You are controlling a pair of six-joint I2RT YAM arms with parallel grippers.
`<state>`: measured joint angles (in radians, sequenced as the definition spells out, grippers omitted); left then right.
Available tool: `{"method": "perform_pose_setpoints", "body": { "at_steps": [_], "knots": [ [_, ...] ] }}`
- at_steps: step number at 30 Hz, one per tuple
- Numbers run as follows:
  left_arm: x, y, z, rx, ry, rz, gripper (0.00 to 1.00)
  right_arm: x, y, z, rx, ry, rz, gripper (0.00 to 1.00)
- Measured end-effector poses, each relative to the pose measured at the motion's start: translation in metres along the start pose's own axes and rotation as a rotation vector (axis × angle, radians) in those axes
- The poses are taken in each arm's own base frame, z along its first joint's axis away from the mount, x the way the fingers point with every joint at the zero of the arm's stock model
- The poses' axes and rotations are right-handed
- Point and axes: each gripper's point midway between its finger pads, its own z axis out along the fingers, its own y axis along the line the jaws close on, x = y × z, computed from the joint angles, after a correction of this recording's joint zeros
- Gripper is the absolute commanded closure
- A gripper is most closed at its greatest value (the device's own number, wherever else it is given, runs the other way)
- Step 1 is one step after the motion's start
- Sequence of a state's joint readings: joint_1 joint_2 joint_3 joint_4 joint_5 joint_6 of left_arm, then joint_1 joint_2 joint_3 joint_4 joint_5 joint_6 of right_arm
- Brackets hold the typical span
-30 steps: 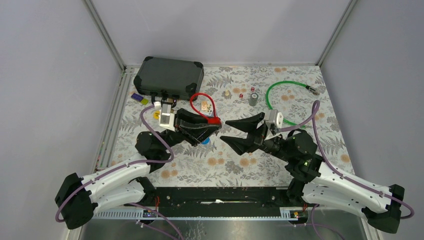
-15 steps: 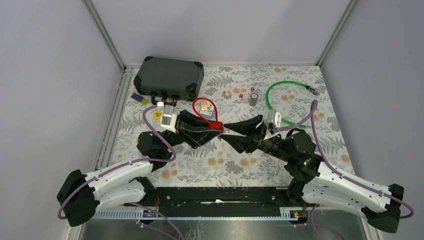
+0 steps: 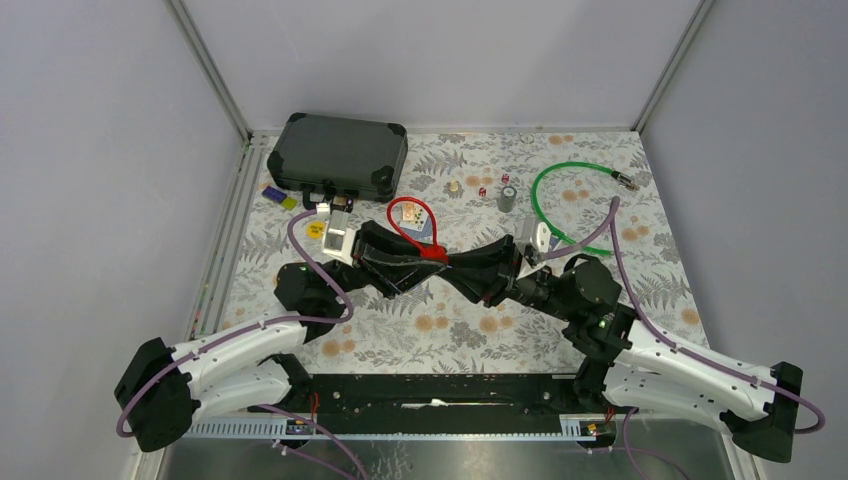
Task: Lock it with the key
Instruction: Lock the lock.
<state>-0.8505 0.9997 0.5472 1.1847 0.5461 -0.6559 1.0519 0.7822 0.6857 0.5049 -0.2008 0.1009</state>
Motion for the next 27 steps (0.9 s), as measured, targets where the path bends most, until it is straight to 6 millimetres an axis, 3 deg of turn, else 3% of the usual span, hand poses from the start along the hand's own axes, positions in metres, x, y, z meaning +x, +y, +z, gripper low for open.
{"method": "perform_pose_setpoints", "body": {
  "at_steps": [8,27],
  "knots": [
    [0.000,0.002,0.000,-0.007,-0.001,0.000,1.00,0.001,0.002,0.001,-0.011,0.003,0.010,1.00],
    [0.002,0.034,-0.004,-0.157,-0.005,0.037,1.00,0.013,-0.027,0.009,0.126,0.025,-0.041,1.00]
  ]
}}
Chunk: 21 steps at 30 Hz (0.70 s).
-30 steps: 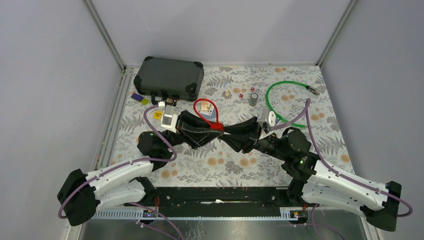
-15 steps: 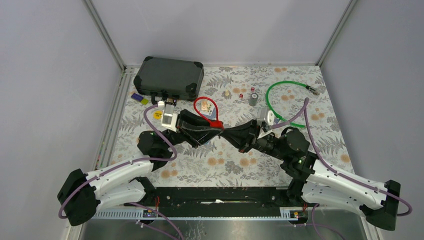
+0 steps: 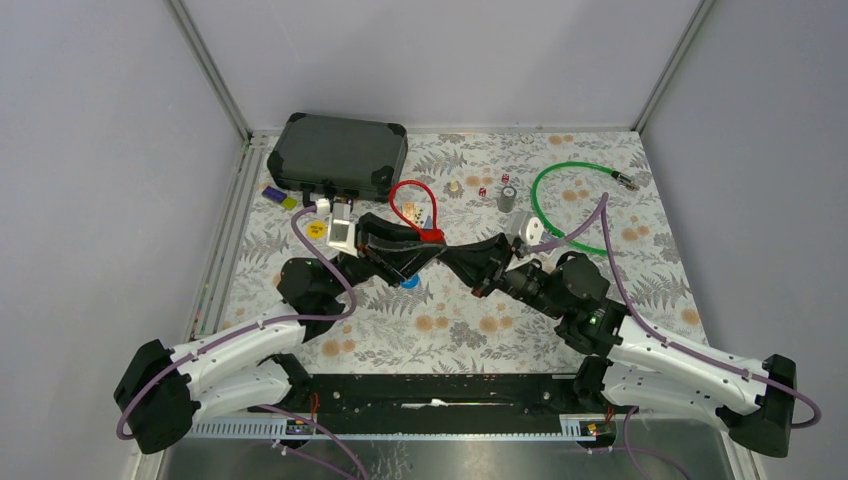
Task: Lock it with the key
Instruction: Lock the lock.
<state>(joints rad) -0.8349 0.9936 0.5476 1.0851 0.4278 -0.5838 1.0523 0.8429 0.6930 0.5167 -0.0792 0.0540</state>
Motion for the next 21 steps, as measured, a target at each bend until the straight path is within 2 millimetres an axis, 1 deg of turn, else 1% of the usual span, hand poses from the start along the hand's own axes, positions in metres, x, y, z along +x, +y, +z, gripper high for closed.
{"method": "perform_pose_setpoints", "body": {
  "at_steps": [1,2,4,6,8,9,11,14,17,21],
  "knots": [
    [0.000,0.001,0.000,-0.005,0.000,0.000,1.00,0.000,-0.001,0.000,0.005,-0.001,-0.002,1.00],
    [0.001,0.002,0.000,-0.009,0.001,0.001,1.00,0.000,-0.001,0.000,0.007,-0.001,-0.002,0.93],
    [0.001,0.003,0.000,-0.015,0.003,-0.001,1.00,0.000,-0.001,0.000,0.006,0.000,-0.001,0.76],
    [0.002,0.003,0.000,-0.013,0.005,-0.004,1.00,0.000,0.000,-0.001,-0.002,0.003,-0.001,0.70],
    [0.004,-0.002,0.000,0.001,0.012,-0.014,1.00,0.003,0.003,-0.002,-0.019,0.014,-0.002,0.68],
    [0.004,-0.003,0.000,0.006,0.014,-0.018,1.00,0.003,0.004,-0.002,-0.025,0.017,-0.003,0.68],
    [0.004,-0.006,0.000,0.018,0.015,-0.025,1.00,0.004,0.006,-0.002,-0.036,0.020,-0.002,0.74],
    [0.003,-0.009,0.001,0.031,0.011,-0.028,1.00,0.003,0.008,-0.003,-0.045,0.017,-0.001,0.85],
    [0.003,-0.009,0.001,0.034,0.009,-0.031,1.00,0.001,0.009,-0.004,-0.052,0.013,-0.001,1.00],
    [0.002,-0.011,0.001,0.041,0.006,-0.028,1.00,0.001,0.010,-0.004,-0.053,0.013,0.004,1.00]
  ]
}}
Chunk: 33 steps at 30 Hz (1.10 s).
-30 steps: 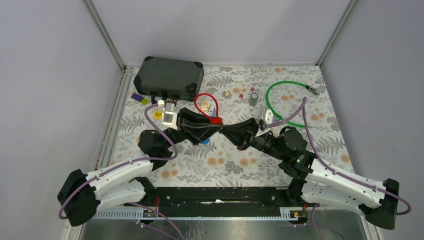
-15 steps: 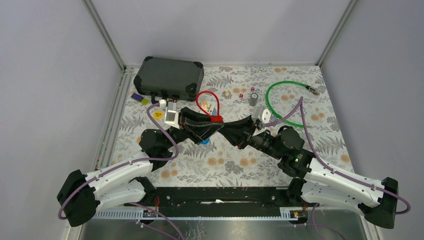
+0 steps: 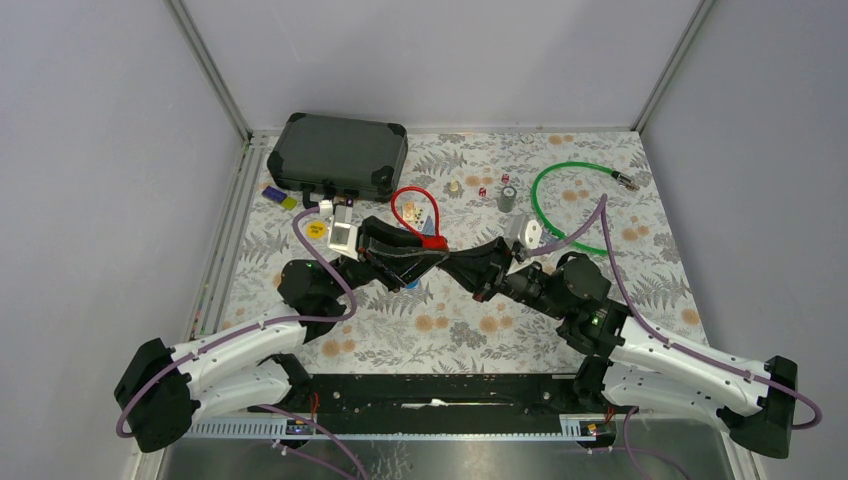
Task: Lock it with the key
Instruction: Lock the lock.
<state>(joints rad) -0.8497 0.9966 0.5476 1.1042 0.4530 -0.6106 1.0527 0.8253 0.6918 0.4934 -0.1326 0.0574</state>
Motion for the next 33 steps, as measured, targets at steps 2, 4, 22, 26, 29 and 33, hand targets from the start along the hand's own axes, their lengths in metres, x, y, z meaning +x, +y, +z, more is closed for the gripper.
{"method": "perform_pose_setpoints", "body": {
  "at_steps": [2,4,22,26,29,33],
  "knots": [
    [0.000,0.000,0.000,0.001,0.000,0.000,1.00,0.000,0.000,0.000,0.000,0.000,0.000,1.00],
    [0.000,0.000,0.000,0.001,0.001,0.000,1.00,0.000,0.000,0.000,0.000,0.000,0.000,1.00],
    [0.005,-0.009,-0.002,0.051,0.031,0.019,1.00,0.004,0.012,-0.007,-0.068,-0.007,-0.002,1.00],
    [0.010,-0.010,-0.004,0.054,0.063,0.018,1.00,0.009,0.013,-0.011,-0.075,0.018,0.001,1.00],
    [0.014,-0.009,-0.007,0.047,0.088,0.013,1.00,0.013,0.012,-0.013,-0.070,0.040,0.000,1.00],
    [0.019,-0.003,-0.009,0.018,0.109,0.008,1.00,0.019,0.004,-0.014,-0.028,0.063,-0.018,1.00]
  ]
}}
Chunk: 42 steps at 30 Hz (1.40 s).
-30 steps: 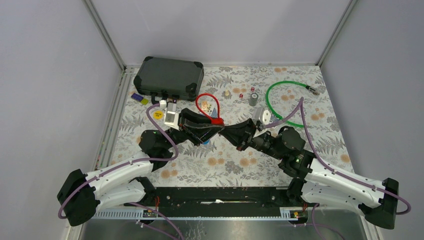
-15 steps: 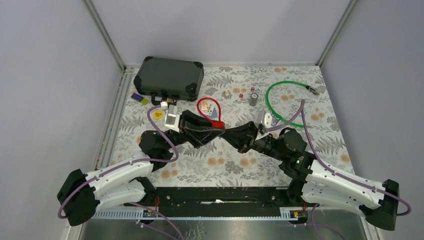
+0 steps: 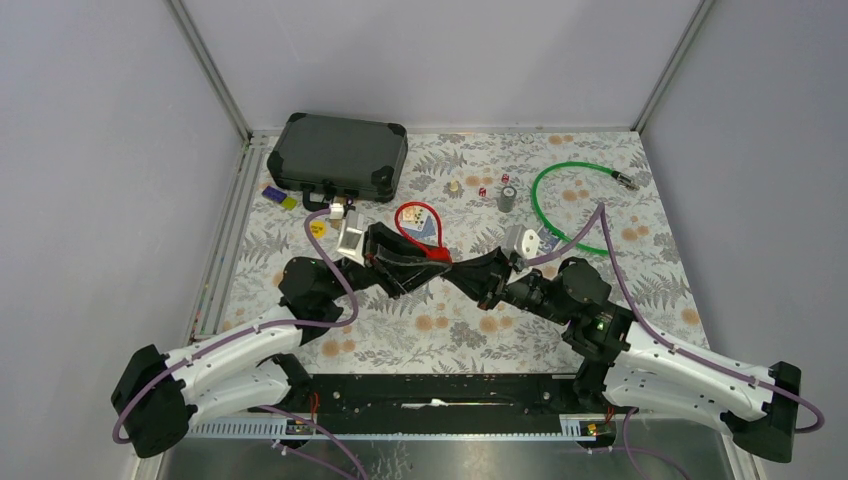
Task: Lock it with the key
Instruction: Lock the lock.
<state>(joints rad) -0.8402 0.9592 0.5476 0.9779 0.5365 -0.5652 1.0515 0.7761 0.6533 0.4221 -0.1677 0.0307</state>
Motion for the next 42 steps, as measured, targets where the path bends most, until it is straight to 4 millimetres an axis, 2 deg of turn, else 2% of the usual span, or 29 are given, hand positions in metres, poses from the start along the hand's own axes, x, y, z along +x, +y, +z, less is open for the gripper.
{"method": "perform_pose_setpoints", "body": {
  "at_steps": [5,21,26,34,39,42],
  "knots": [
    [0.004,0.006,-0.002,-0.032,0.015,0.001,1.00,0.005,-0.006,-0.001,0.032,0.031,-0.025,1.00],
    [-0.007,-0.003,-0.007,-0.017,0.005,0.022,1.00,0.001,0.009,0.005,-0.074,0.040,-0.045,1.00],
    [-0.005,0.003,-0.012,-0.057,0.022,0.030,1.00,0.006,0.001,0.007,-0.029,0.053,-0.051,1.00],
    [0.000,0.027,-0.018,-0.177,0.041,0.045,1.00,0.017,-0.023,0.012,0.111,0.086,-0.076,1.00],
    [-0.003,0.030,-0.019,-0.194,0.030,0.055,1.00,0.016,-0.025,0.014,0.119,0.077,-0.088,1.00],
    [-0.004,0.026,-0.019,-0.177,0.030,0.057,1.00,0.014,-0.018,0.013,0.074,0.072,-0.101,1.00]
  ]
}}
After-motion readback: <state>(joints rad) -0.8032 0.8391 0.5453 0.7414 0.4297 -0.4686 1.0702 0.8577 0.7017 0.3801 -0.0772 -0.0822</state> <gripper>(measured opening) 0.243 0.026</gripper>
